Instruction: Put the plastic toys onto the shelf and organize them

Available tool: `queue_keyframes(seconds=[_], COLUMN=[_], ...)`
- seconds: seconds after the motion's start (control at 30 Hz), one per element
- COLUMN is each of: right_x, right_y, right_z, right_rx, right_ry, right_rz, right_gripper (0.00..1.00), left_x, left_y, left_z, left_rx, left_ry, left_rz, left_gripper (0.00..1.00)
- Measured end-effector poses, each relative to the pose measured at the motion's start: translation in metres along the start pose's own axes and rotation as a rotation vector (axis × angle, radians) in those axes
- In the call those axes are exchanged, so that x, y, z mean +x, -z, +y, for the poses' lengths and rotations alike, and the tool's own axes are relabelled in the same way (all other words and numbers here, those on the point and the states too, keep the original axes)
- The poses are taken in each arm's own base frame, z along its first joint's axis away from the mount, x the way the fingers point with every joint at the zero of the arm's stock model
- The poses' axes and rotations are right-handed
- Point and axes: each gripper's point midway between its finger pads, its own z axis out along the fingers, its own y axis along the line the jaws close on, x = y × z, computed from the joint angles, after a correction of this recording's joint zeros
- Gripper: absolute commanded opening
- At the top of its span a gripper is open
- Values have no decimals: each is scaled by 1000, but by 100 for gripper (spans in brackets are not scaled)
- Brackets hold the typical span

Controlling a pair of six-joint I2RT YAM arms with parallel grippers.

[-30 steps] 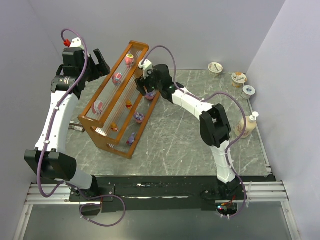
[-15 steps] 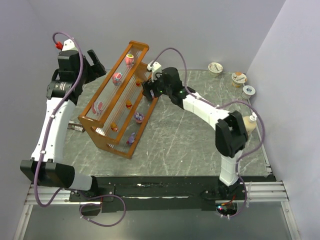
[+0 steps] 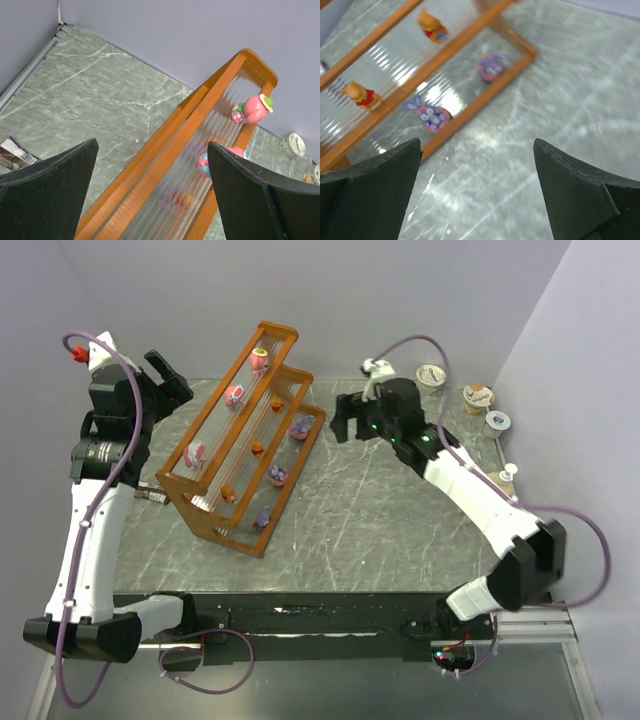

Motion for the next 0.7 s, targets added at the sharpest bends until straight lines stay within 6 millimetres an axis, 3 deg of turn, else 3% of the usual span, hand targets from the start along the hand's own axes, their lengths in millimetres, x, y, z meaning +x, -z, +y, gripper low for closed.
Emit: queue_keyframes(seconds=[0.2, 0.33, 0.7], right_x=[-2, -2, 18], right_y=[65, 96, 110], right_z=[-36, -52, -59], right_rx=[205, 272, 296], right_ry=[-158, -221, -263], right_rz=[-73, -115, -87], right_gripper=[100, 100, 100], left_x=[-8, -6, 3], left_y=[13, 15, 16], left_z=[1, 3, 7], left_rx=[8, 10, 2], left_ry=[14, 15, 9], left_rz=[-35, -39, -23], left_gripper=[96, 96, 96])
